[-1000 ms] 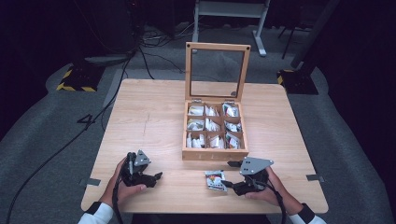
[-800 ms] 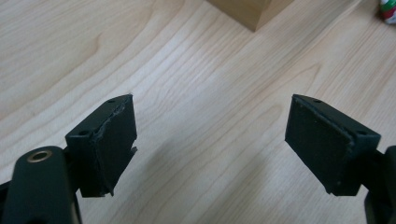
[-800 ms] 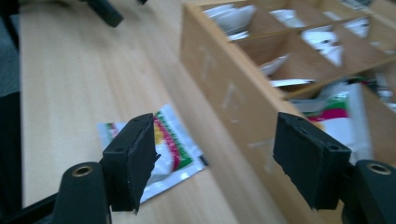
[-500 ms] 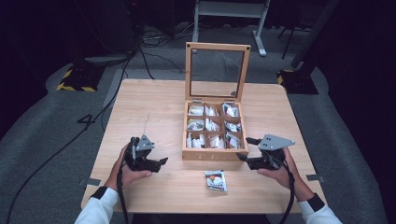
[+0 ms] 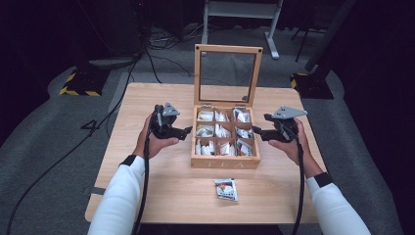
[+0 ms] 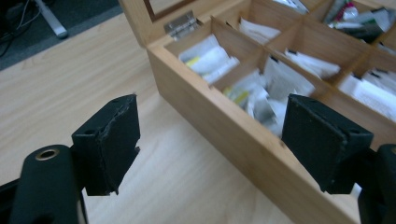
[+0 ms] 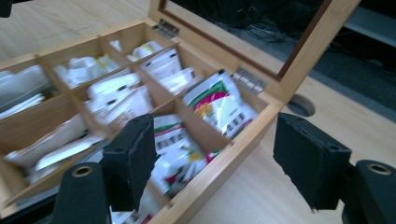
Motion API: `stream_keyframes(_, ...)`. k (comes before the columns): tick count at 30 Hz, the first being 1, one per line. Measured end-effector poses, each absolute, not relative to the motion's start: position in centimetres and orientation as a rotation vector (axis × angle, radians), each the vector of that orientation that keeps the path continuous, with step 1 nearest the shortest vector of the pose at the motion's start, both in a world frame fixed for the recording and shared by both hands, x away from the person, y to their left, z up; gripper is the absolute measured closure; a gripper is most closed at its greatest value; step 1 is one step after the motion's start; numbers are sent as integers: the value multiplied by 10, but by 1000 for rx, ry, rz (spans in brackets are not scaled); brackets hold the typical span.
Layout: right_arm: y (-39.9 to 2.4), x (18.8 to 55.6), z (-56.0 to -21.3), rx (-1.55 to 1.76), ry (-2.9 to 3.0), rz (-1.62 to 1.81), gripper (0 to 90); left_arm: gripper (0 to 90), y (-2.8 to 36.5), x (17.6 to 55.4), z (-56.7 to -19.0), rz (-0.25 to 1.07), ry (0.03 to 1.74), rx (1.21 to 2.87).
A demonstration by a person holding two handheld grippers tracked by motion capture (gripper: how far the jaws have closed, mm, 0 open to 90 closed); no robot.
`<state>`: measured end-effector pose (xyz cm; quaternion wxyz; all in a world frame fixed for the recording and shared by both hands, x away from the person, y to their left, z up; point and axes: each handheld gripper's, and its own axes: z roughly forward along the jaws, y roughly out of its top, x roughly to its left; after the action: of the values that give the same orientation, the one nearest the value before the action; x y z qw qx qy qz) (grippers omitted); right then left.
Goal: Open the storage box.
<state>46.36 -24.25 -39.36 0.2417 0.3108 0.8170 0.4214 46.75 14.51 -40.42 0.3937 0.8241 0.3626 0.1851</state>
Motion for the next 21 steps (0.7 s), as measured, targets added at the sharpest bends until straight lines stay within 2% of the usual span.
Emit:
stream_keyframes(12, -246, 520, -389, 1023, 2179, 1162, 295, 202, 111, 519, -402, 503, 969, 2099)
stream_keyframes(21, -248, 552, -386, 1093, 2151, 1124, 320, 229, 102, 546, -408, 544, 1064, 2062)
